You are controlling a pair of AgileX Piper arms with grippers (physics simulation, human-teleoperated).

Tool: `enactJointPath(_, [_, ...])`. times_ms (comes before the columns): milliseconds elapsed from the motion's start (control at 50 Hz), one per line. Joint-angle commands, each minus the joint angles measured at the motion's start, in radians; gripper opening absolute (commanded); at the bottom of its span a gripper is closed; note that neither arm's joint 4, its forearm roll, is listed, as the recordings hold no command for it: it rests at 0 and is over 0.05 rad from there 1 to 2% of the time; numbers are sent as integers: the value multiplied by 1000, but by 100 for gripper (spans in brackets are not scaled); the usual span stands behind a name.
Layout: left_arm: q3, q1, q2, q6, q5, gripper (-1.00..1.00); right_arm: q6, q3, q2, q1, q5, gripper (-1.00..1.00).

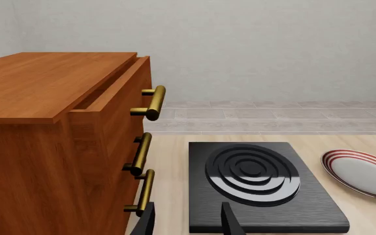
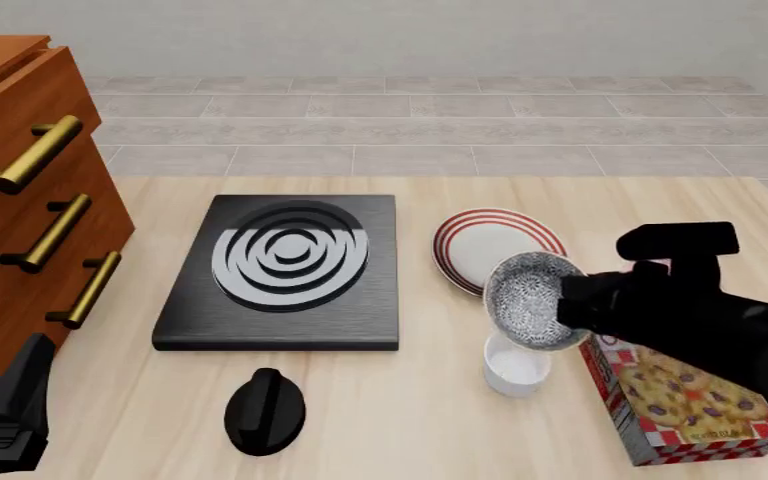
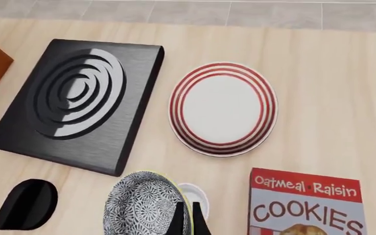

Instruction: Pick the akita bowl next to the ramekin and place it on the plate.

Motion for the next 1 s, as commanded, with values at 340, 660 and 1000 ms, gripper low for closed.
enactJointPath(340, [0,0,0,0,0,100,-7,-79,107,-23,-83,-100])
enactJointPath(660, [0,0,0,0,0,100,-16,-133,185,-40,-122,-100])
enactJointPath(1000, [0,0,0,0,0,100,-6,-177,281,-48,-182,-100])
